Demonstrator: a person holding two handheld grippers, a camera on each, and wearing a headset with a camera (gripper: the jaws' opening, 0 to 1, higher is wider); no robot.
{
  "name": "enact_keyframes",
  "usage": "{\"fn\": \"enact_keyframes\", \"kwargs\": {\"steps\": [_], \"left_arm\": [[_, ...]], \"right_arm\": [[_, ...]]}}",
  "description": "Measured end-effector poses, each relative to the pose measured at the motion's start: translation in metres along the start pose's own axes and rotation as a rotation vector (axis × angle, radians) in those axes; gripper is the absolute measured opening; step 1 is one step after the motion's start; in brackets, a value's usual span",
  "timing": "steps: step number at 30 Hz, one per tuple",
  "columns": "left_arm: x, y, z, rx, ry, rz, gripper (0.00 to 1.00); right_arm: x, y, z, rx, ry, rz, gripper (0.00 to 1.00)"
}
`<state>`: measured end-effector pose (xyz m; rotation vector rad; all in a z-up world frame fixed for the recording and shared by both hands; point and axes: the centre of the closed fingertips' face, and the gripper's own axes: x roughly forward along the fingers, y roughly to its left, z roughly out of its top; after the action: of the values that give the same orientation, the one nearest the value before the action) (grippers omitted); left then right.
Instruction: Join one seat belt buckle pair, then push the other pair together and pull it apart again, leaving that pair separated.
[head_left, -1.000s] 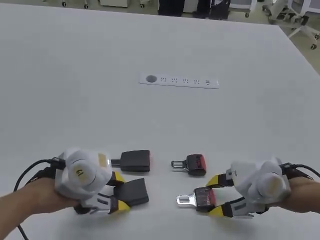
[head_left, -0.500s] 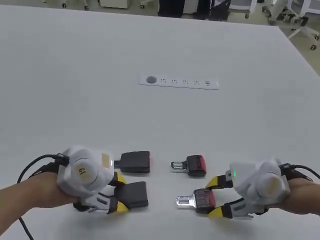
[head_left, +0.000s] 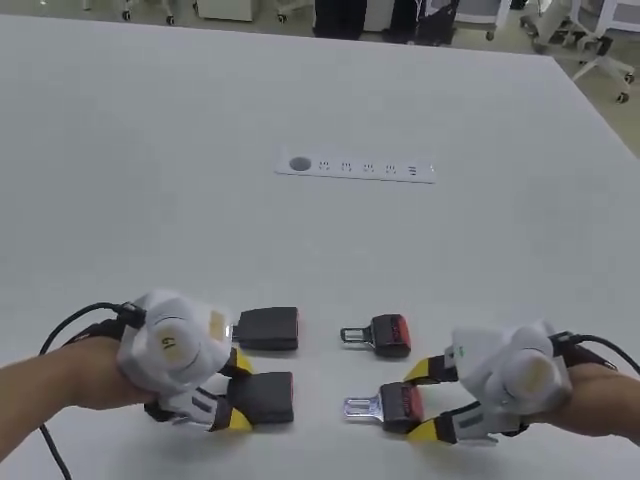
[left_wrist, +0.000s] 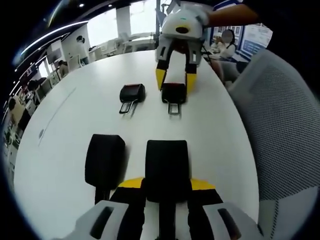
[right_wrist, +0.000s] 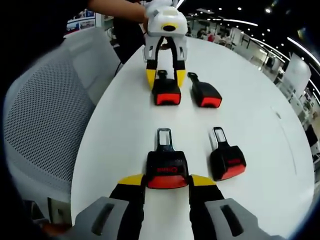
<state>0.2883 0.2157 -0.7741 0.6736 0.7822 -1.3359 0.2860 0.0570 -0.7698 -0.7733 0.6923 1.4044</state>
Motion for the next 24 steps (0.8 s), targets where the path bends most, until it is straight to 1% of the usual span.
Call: {"fn": "enact_keyframes", "kwargs": {"steps": [2,7,13,19,24], "left_arm": [[0.001,0.000,0.001,0.015,0.008,-0.008,0.33],[0.001,0.000,-0.001,0.036,0.023,-0.023,0.33],[0.002,0.000,-0.002,0.043,0.036,-0.028,0.33],[0.002,0.000,-0.003,0.036,0.041,-0.034,0.33],[0.002,0.000,-0.003,0.030,0.045,-0.036,0.33]], "right_arm": [[0.001,0.000,0.001,0.000,-0.001,0.000,0.31],[0.002,0.000,0.005,0.005,-0.005,-0.001,0.31],[0.006,-0.002,0.012,-0.007,-0.013,-0.003,0.31],[0.011,-0.004,0.022,-0.014,-0.024,-0.003,0.31],[0.016,-0.005,0.026,-0.014,-0.029,0.002,0.31]]}}
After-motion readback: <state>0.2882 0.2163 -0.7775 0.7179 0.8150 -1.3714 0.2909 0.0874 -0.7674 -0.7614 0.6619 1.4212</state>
